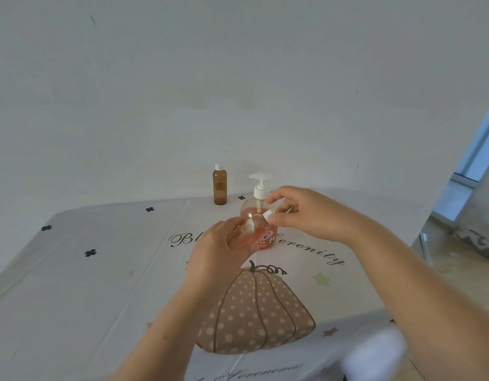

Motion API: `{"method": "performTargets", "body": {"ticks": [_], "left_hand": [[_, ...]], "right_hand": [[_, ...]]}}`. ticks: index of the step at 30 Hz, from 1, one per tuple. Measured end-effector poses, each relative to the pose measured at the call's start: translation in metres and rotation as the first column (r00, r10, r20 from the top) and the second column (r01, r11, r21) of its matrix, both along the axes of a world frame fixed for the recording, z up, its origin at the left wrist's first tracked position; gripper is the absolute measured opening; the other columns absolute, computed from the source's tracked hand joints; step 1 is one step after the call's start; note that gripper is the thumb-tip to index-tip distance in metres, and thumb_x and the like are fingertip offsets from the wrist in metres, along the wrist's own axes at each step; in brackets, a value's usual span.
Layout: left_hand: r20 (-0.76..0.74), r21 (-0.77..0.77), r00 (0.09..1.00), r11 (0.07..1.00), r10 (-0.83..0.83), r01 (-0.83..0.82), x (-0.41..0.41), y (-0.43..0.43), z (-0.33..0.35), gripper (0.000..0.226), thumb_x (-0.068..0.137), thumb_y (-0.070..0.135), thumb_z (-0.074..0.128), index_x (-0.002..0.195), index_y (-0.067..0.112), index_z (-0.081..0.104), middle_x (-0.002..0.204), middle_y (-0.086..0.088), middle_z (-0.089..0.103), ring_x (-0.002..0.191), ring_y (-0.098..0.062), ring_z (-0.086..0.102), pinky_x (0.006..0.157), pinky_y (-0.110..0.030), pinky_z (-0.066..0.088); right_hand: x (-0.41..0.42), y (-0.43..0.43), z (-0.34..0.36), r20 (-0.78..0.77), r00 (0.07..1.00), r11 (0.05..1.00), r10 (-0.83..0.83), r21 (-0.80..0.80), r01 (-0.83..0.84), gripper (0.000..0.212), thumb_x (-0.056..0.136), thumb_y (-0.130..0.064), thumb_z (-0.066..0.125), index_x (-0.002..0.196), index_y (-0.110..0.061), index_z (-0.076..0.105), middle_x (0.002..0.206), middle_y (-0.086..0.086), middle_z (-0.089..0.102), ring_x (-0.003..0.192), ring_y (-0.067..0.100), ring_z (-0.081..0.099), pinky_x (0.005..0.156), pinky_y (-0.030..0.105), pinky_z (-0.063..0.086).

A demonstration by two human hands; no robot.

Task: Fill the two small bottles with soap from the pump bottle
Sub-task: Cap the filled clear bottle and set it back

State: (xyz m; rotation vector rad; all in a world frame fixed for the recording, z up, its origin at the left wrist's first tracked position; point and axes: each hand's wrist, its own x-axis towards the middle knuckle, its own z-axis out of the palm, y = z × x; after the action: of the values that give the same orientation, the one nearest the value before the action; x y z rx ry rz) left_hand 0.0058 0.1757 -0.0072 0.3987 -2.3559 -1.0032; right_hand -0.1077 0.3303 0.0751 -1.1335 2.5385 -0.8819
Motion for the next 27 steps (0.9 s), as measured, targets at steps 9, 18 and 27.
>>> {"method": "performTargets", "body": {"ticks": [9,18,27], "left_hand": [[-0.049,-0.067,0.999,0.998,-0.013,0.01,0.003,0.004,0.003,0.045,0.077,0.032,0.08,0.119,0.03,0.064,0.095,0.011,0.063,0.088,-0.009,0.059,0.07,-0.011,0.038],[-0.049,-0.053,0.999,0.998,-0.016,0.014,0.002,0.002,0.004,0.041,0.079,0.035,0.078,0.116,0.028,0.065,0.096,0.009,0.065,0.085,-0.006,0.059,0.069,-0.013,0.041],[-0.056,0.0,0.996,0.997,-0.071,0.071,0.003,-0.006,0.007,0.034,0.08,0.033,0.077,0.112,0.038,0.065,0.086,0.006,0.064,0.08,-0.006,0.059,0.068,-0.021,0.043]], "right_hand": [[0.006,-0.002,-0.006,0.038,0.998,0.997,-0.054,0.061,0.052,0.046,0.102,-0.058,0.042,0.078,-0.025,0.065,0.07,-0.003,0.071,0.074,0.013,0.067,0.078,0.03,0.047],[0.003,-0.003,-0.007,-0.011,0.998,0.997,0.055,0.06,-0.055,0.021,0.102,-0.044,0.054,0.087,-0.03,0.057,0.084,-0.006,0.066,0.079,0.014,0.064,0.081,0.039,0.052],[0.012,-0.008,-0.004,0.005,1.0,1.0,0.013,0.003,-0.013,0.034,0.103,-0.052,0.046,0.095,-0.021,0.057,0.1,0.009,0.07,0.089,0.027,0.066,0.087,0.046,0.052]]}}
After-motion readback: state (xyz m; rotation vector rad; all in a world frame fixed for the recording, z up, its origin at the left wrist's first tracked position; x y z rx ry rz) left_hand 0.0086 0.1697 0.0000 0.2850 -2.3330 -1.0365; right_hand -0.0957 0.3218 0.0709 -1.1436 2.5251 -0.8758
